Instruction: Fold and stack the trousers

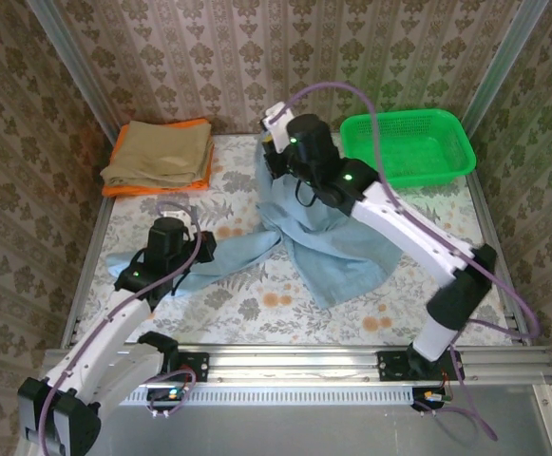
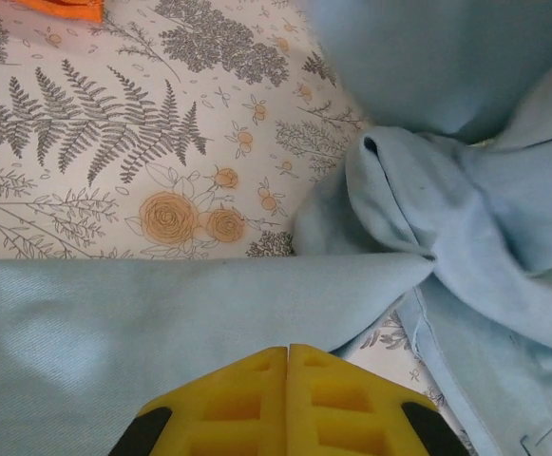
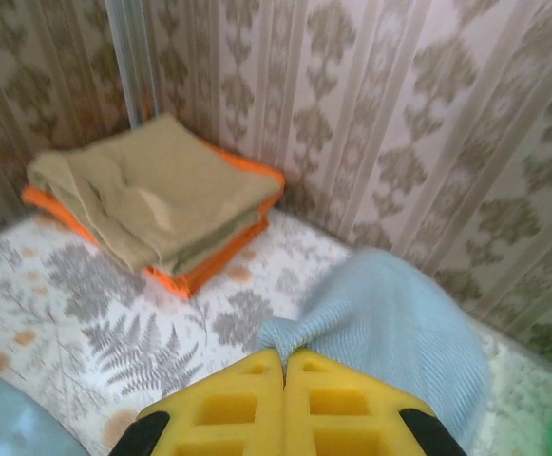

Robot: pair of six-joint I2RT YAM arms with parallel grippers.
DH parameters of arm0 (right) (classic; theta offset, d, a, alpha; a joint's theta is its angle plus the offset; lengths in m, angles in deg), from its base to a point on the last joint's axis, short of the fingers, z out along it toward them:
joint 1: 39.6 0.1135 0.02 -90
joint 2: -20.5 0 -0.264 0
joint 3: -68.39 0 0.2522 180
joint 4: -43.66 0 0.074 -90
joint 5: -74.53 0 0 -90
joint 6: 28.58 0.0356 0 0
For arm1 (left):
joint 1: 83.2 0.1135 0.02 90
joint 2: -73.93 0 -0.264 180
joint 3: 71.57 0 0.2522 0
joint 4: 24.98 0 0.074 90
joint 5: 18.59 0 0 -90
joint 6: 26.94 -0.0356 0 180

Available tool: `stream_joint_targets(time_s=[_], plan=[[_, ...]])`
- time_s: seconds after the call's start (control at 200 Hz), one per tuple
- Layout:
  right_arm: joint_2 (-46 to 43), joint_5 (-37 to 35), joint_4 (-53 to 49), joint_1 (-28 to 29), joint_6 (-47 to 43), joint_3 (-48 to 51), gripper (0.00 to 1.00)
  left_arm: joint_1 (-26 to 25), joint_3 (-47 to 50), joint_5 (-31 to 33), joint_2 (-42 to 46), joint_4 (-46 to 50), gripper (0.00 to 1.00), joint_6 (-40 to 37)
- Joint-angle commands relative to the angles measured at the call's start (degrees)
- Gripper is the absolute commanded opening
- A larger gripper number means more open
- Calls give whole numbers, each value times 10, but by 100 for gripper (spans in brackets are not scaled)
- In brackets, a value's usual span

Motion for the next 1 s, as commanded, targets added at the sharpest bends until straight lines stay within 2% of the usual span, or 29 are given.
stream_joint_targets(time_s=[0.0,0.025,0.04,0.065,0.1,0.14,0.2,0.23,0.325,0.405,0.515,0.67,0.735,0.825,0.945,0.995], plan=[[68,68,2,-13,13,-24,1,-5,12,13,22,14,6,13],[86,78,-2,-18,29,-36,13,-5,13,18,25,20,7,15],[99,80,-11,-21,36,-49,26,-5,14,22,27,23,8,16],[118,79,-34,-24,45,-76,40,-5,13,31,29,30,11,20],[142,63,-65,-26,55,-111,46,-5,12,43,31,43,17,28],[151,46,-87,-25,59,-130,52,-4,9,56,32,59,30,38],[128,19,-92,-23,67,-116,67,-4,5,79,33,89,49,57],[109,1,-100,-22,77,-103,69,-4,1,99,34,113,55,73],[48,-55,-161,-21,145,-59,69,2,-7,156,42,184,66,125],[-23,-67,-194,-15,209,38,66,16,-1,167,50,224,67,166],[-125,-66,-188,12,255,205,61,54,35,131,60,217,67,190],[-222,-24,-197,46,322,404,42,130,97,51,35,120,59,181],[-235,-10,-200,67,333,456,43,140,103,42,6,76,57,170],[-241,10,-193,96,345,506,49,141,95,24,-40,37,55,160],[-226,24,-184,128,356,541,55,143,91,48,-73,21,54,162],[-217,27,-178,139,356,549,58,145,94,55,-80,13,49,163]])
